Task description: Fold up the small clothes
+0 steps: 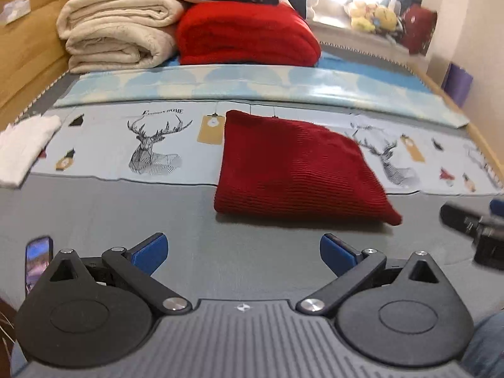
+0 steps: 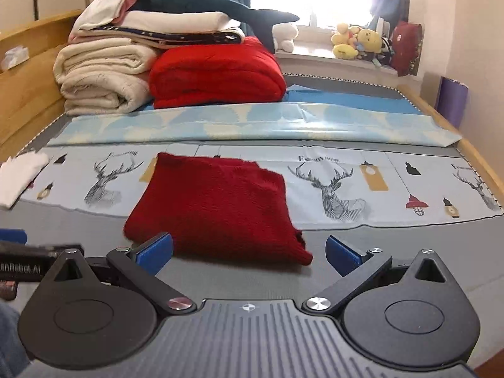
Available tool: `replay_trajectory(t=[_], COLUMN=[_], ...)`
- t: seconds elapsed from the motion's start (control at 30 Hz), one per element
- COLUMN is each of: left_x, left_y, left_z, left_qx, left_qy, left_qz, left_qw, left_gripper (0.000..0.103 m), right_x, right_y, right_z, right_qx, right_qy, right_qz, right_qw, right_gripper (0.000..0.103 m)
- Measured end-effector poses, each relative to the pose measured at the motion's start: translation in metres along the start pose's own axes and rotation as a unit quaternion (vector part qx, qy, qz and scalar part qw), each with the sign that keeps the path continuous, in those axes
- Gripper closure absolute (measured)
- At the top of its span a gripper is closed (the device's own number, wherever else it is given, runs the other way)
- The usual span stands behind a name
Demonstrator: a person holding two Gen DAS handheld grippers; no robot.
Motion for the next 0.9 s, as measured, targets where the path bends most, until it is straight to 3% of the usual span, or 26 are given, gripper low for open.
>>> replay_trajectory(t=[0.37,0.9], left_x=[-0.012,-0.015], left_y=[0.044,0.048], left_z=[0.011,0.016], left_qx=[-0.014,-0.006], left_qy=[-0.026,-0.029], left_qz=[0.024,0.023], left_qw=[0.9993,0.9993], left_gripper=[0.000,0.000], right_x=[-0.011,-0.012], right_y=[0.040,0.045], right_z=[-0.020,-0.021], right_qx=[-0.006,-0.011], right_qy=[0.020,0.019], right_qz=[0.011,0.009], right_qw=[1.000,1.000], right_gripper=[0.001,0.001])
Point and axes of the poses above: each gripper's, at about its wrist camera, not at the fingertips, and y roughly against the way its jaws point, z to its right, x to its top, the point moved 1 cm from there along -y, roughly the way its jaws point, and after that the axes turned 2 degrees about z, right-handed, at the moved point
